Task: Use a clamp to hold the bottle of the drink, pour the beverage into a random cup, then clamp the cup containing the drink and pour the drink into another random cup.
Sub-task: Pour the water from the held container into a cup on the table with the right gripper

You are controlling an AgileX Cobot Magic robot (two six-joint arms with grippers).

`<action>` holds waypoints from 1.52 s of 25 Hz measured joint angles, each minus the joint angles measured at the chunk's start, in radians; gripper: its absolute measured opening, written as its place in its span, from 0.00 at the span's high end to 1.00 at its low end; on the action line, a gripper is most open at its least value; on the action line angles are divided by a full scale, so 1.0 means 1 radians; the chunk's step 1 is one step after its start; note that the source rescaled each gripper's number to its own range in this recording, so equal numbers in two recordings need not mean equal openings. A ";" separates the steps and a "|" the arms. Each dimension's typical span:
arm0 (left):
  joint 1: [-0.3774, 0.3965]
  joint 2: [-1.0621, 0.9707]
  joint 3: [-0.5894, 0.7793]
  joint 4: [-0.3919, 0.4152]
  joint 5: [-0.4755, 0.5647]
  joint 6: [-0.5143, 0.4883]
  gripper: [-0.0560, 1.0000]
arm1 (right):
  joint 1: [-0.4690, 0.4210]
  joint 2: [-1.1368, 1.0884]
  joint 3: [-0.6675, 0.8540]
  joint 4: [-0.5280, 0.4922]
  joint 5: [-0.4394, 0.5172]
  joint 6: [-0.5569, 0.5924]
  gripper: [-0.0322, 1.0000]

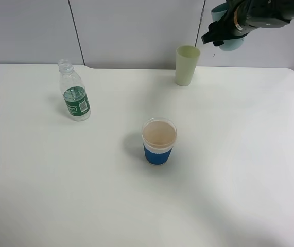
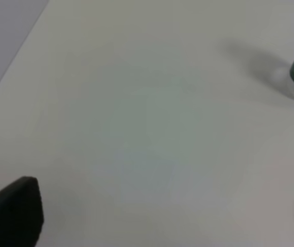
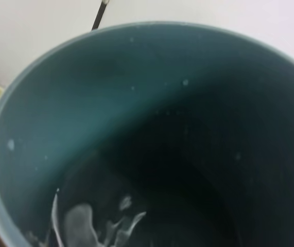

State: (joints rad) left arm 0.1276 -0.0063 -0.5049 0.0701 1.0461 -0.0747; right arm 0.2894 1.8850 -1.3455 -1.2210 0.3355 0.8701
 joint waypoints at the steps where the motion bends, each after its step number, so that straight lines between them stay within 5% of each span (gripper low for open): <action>1: 0.000 0.000 0.000 0.000 0.000 0.000 0.00 | 0.004 0.010 -0.016 0.000 0.007 -0.006 0.97; 23: 0.000 0.000 0.000 0.000 0.000 0.000 0.00 | 0.063 0.108 -0.129 0.000 0.059 -0.182 0.97; 38: 0.000 0.000 0.000 0.000 0.000 0.000 0.00 | 0.064 0.108 -0.130 -0.045 0.181 -0.384 0.97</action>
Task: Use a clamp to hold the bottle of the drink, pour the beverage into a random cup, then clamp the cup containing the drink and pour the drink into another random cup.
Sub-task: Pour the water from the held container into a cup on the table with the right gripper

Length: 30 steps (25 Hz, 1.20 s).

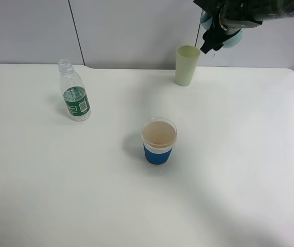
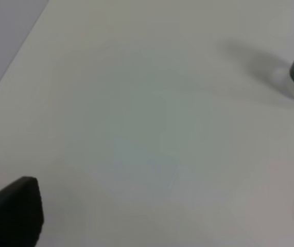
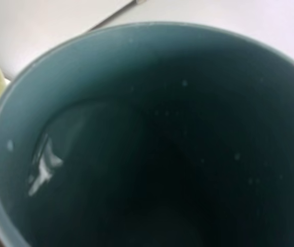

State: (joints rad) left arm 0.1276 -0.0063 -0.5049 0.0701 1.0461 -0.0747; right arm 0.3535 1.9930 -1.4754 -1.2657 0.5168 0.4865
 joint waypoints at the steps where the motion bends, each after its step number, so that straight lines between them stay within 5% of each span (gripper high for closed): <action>1: 0.000 0.000 0.000 0.000 0.000 0.000 0.00 | 0.000 0.000 0.000 -0.005 0.002 -0.002 0.97; 30: 0.000 0.000 0.000 0.000 0.000 0.000 0.00 | 0.002 0.000 0.000 -0.182 0.021 -0.007 0.97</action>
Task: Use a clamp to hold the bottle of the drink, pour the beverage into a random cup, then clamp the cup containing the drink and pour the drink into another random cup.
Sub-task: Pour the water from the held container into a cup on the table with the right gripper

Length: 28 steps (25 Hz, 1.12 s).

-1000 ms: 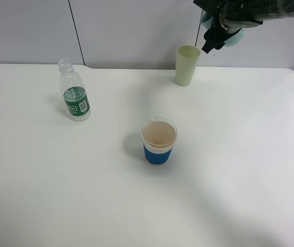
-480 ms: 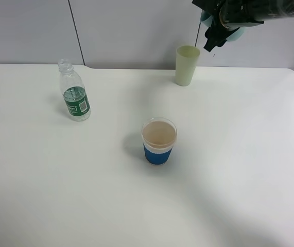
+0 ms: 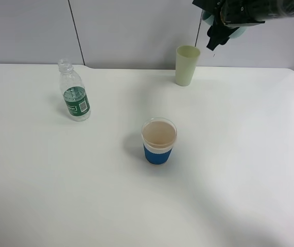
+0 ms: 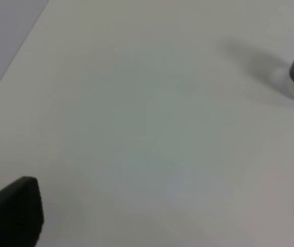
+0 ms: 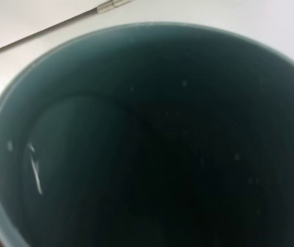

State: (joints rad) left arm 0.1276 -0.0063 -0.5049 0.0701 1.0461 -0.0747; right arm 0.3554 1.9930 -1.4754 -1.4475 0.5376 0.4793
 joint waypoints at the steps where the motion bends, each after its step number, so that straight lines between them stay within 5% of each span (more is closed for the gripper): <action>1: 0.000 0.000 0.000 0.000 0.000 0.000 0.00 | 0.000 0.000 0.000 -0.002 0.000 0.000 0.97; 28: 0.000 0.000 0.000 0.000 0.000 0.000 0.00 | 0.000 0.000 0.000 -0.034 0.053 -0.061 0.97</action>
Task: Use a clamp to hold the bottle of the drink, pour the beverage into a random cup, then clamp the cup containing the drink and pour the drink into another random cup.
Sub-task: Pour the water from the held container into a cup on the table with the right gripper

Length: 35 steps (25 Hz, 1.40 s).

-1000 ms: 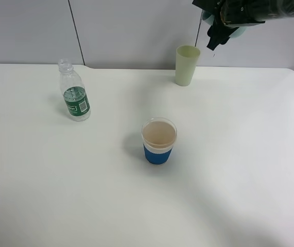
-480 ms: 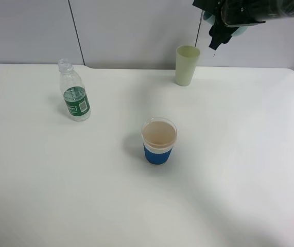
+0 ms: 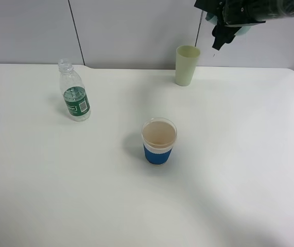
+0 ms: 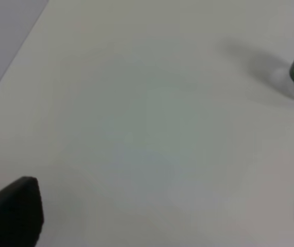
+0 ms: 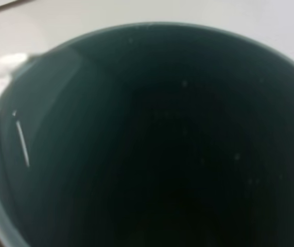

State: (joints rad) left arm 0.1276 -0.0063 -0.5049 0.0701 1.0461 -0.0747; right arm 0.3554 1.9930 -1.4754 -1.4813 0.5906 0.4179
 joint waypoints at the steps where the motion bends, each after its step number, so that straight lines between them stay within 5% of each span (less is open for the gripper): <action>1: 0.000 0.000 0.000 0.000 0.000 0.000 0.00 | 0.000 0.000 0.000 -0.001 0.000 -0.005 0.97; 35: 0.000 0.000 0.000 0.000 0.000 0.000 0.00 | 0.000 0.000 0.000 -0.068 0.013 -0.091 0.97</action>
State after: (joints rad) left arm 0.1276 -0.0063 -0.5049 0.0701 1.0461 -0.0747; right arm 0.3554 1.9930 -1.4754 -1.5496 0.6041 0.3272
